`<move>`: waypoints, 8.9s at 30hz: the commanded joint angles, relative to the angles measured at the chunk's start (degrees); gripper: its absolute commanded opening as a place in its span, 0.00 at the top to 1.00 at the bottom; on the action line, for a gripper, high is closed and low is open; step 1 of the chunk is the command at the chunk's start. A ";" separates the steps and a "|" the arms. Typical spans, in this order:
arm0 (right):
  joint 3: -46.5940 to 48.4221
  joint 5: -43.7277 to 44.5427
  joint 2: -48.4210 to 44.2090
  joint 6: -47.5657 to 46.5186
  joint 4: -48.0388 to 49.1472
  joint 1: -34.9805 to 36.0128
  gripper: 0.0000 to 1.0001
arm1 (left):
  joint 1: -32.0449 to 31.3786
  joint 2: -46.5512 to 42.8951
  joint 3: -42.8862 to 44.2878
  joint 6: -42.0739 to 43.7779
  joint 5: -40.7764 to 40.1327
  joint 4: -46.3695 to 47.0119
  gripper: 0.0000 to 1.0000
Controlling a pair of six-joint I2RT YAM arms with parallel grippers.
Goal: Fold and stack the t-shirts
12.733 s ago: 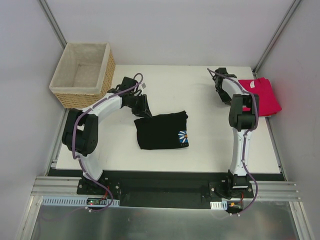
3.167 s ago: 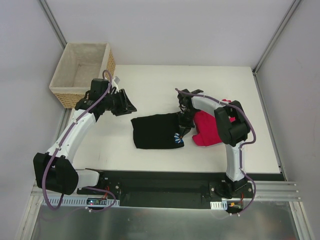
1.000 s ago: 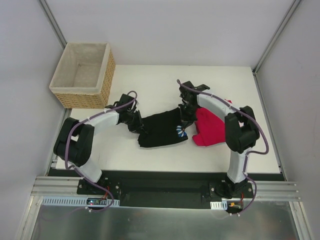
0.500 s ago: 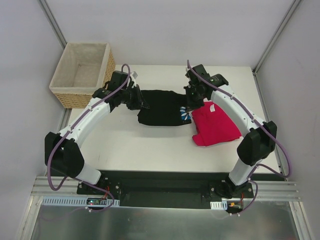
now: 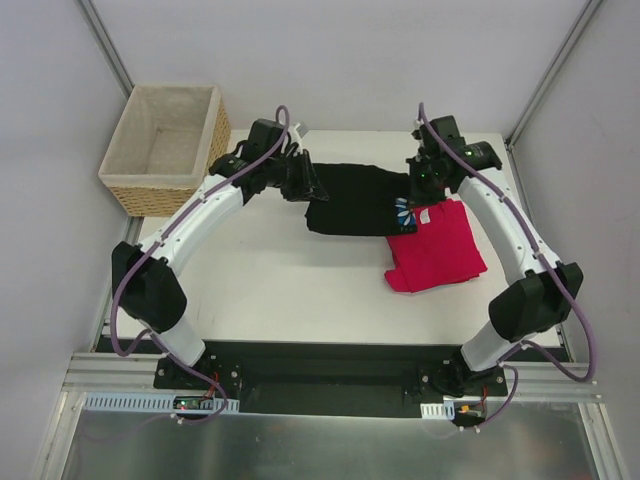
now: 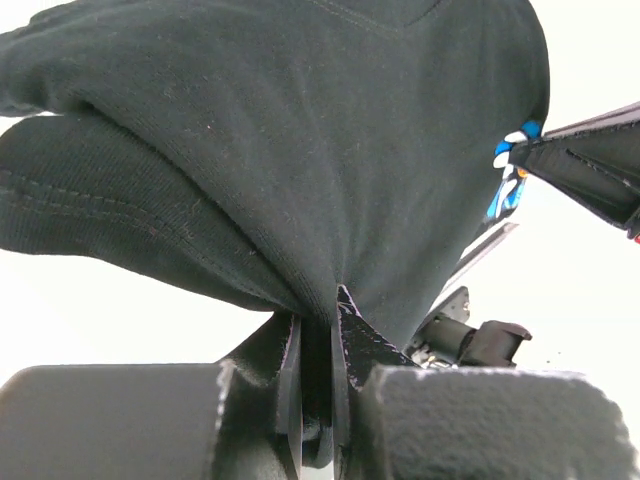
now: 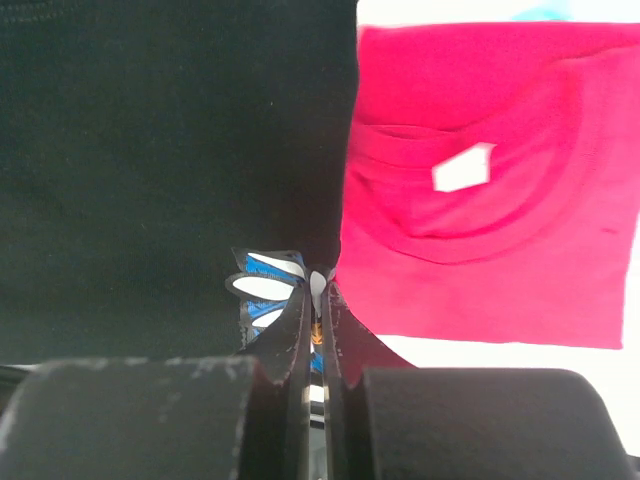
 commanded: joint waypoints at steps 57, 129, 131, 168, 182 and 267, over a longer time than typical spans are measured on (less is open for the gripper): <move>-13.61 18.25 -3.74 -6.14 -1.55 -23.94 0.77 | -18.00 12.46 1.95 -1.68 -3.13 -0.03 0.34; 1.17 -7.59 26.04 -1.23 -3.66 -27.99 0.99 | -5.69 -4.94 -5.87 2.71 -6.82 -6.62 0.39; -2.25 -8.55 23.94 1.57 -1.82 -26.58 0.99 | -5.25 -6.43 -6.31 2.71 -6.91 -6.88 0.39; -10.70 -6.88 23.05 3.27 0.30 -19.11 0.99 | -25.55 6.73 -16.95 -15.47 1.35 -2.05 1.00; -12.28 -6.62 22.61 1.33 0.12 -19.11 0.99 | -29.95 17.29 -12.11 -17.15 5.40 -1.08 1.00; -9.29 19.84 3.98 6.78 -11.74 2.34 0.75 | -7.89 13.79 8.28 10.01 -2.16 -23.14 0.62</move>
